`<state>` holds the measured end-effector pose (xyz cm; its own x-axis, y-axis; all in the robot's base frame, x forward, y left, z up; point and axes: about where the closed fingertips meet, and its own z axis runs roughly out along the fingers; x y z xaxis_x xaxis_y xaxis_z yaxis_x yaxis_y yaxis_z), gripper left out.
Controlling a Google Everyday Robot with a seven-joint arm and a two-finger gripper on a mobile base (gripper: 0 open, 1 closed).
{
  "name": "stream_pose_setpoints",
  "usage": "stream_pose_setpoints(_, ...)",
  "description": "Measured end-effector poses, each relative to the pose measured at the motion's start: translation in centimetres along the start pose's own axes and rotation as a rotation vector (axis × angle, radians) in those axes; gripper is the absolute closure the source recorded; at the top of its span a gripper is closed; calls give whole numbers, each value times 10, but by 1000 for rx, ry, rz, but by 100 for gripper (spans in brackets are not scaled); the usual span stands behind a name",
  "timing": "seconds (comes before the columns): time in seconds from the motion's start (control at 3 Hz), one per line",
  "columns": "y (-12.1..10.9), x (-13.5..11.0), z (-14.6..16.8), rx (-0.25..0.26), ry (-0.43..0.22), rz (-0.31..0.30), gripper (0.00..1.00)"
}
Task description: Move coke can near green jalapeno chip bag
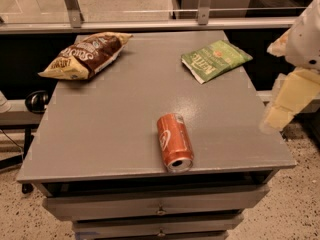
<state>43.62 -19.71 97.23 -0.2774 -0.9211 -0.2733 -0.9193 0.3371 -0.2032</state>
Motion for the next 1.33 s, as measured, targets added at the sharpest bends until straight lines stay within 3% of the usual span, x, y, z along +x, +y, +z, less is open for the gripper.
stream_pose_setpoints(0.67,39,-49,52,-145,-129,311,0)
stream_pose_setpoints(1.0,53,-69,76,-166,-170,398,0)
stream_pose_setpoints(1.33,66,-88,102,-161,-199,444,0)
